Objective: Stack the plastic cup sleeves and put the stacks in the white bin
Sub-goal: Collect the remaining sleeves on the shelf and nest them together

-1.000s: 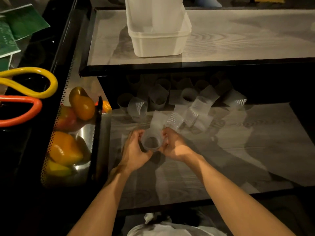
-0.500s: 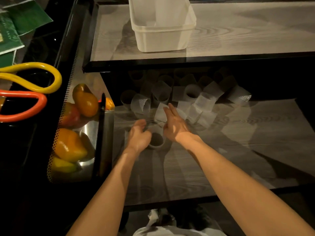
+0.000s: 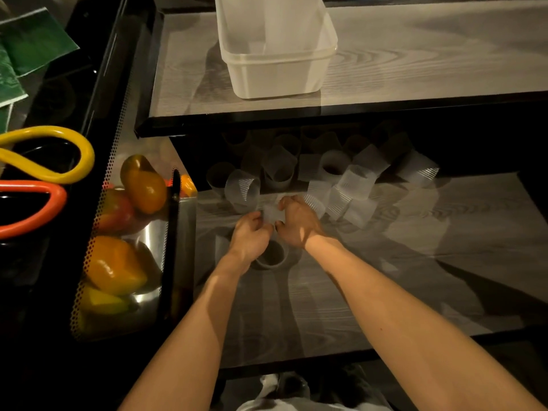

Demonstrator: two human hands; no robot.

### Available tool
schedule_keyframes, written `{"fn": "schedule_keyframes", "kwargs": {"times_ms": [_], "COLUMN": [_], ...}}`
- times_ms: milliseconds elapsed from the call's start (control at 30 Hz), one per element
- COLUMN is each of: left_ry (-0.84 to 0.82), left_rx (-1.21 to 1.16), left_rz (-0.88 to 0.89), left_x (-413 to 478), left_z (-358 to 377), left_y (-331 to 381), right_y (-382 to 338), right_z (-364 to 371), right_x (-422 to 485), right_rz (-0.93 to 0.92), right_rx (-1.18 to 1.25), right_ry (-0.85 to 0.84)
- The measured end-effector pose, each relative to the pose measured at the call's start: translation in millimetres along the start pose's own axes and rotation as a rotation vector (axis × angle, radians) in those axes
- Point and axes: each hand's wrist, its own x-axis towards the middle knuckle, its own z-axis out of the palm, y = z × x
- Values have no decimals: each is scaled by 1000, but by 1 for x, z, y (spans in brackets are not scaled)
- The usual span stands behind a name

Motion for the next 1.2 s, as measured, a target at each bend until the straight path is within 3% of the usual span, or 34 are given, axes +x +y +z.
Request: {"fn": "schedule_keyframes", "kwargs": {"times_ms": [233,333,500,667,900,1000,1133,1200], "left_ry": [25,104,162,258,209,221,200,239], "left_rx": [-32,-96,-263,-229,-16,72,179,163], "left_rz": [32,19,37,243,364,372,329,280], "left_x": [0,-3,-13,-28,-52,-55,-52,-51], "left_z": [4,3,-4,-11,-14,-8,-8,-7], "left_y": [1,-1,1,-1,-36,-55,-65,-59], "right_y": [8,10,12,17,29,30,34,42], "right_z": [-2,-1,-15,-18,4,17,23,23], "right_x": [-1,-3,-17,-39,-62,-66,-69,-67], "right_rz": [-10,-6,24,-51,-143,-176,-73,11], "right_rx": [-16,-21,271,629,410,195,50,122], "right_ry": [-67,-7,202,-37,-149,-152,-211,-123]}}
